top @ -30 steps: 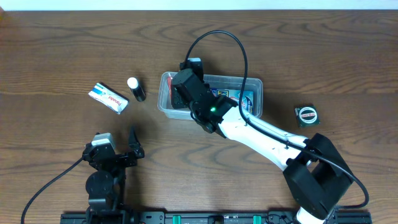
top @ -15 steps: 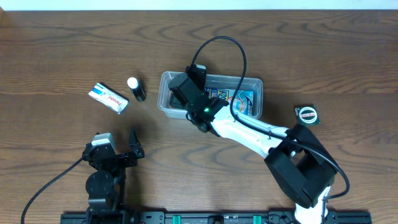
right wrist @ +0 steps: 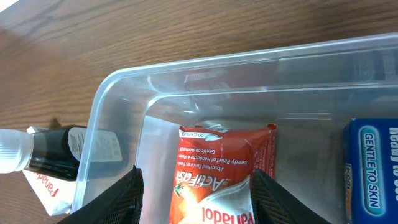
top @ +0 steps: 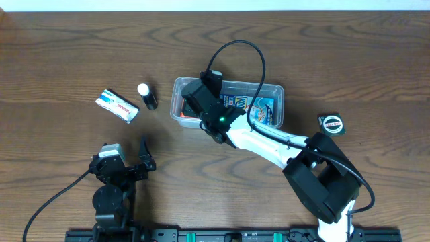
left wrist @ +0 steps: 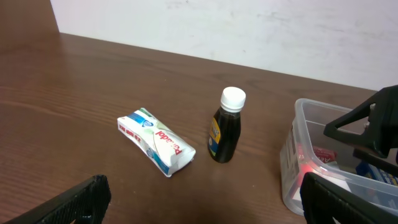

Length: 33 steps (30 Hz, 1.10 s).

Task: Pack container
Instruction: 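Carry the red box with the right gripper into the container's left side, then move the right gripper to the green Zam-Buk tin and grasp it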

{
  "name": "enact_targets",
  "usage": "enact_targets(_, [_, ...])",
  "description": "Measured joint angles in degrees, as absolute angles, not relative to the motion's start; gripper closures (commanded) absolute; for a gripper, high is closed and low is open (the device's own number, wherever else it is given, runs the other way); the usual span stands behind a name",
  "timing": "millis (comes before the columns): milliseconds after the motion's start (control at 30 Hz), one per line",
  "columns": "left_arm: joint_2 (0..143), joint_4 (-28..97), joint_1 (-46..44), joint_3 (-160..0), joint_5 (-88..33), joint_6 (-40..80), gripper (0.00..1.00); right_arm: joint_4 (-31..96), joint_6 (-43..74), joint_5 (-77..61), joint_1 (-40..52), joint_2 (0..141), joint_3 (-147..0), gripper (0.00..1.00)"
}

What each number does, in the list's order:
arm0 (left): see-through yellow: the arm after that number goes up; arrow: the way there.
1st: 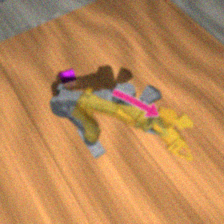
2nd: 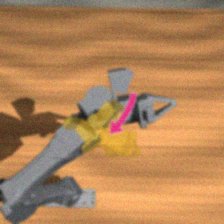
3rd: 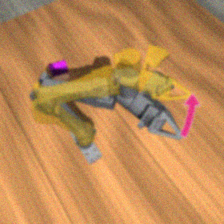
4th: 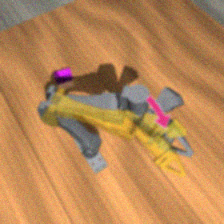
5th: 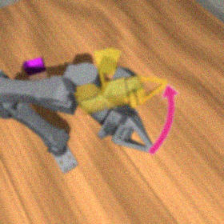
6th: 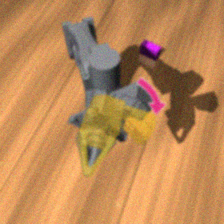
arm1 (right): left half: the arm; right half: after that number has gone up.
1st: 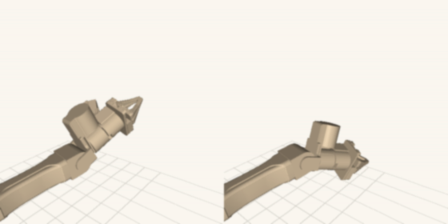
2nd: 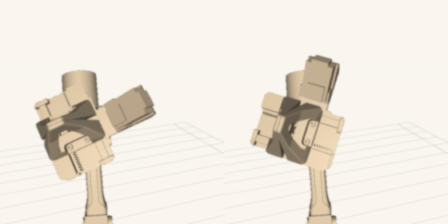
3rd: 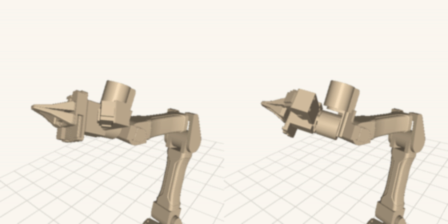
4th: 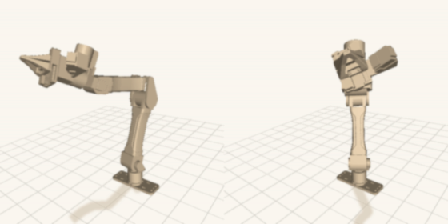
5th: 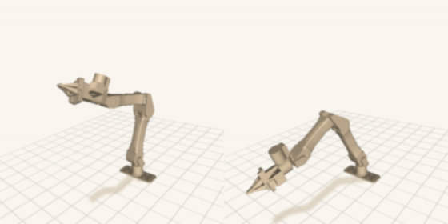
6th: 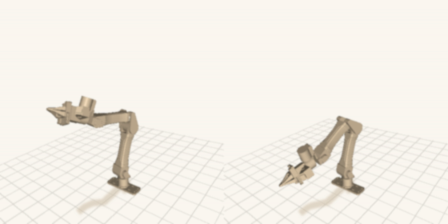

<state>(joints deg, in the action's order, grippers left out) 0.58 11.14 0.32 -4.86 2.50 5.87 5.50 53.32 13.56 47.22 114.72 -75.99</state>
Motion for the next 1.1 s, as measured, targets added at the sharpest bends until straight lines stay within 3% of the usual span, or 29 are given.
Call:
enact_targets(333, [0.6,11.16,0.32,-4.86,2.48,5.85,0.02,13.58,43.24,14.57,47.22,106.74,-75.9,0.34])
enact_targets(433, [0.6,11.14,0.32,-4.86,2.48,5.87,0.02,19.9,41.21,16.88,46.85,99.2,-75.94,0.21])
enact_targets(533, [0.69,11.14,0.32,-4.86,2.46,5.87,0.02,28.38,38.87,18.9,44.56,91.13,-76.14,0.16])
enact_targets(833, [1.13,11.14,0.32,-4.86,2.31,5.87,0.02,57.14,35.66,26.06,26.59,78.85,-76.12,0.11])
enact_targets(1000, [1.15,11.14,0.32,-4.86,2.31,5.87,0.02,61.91,28.38,29.89,15.75,77.97,-76.12,0.01])
enact_targets(1100, [1.15,11.14,0.32,-4.86,2.31,5.87,0.02,61.8,23.31,29.98,10.11,78.3,-76.09,0.01])
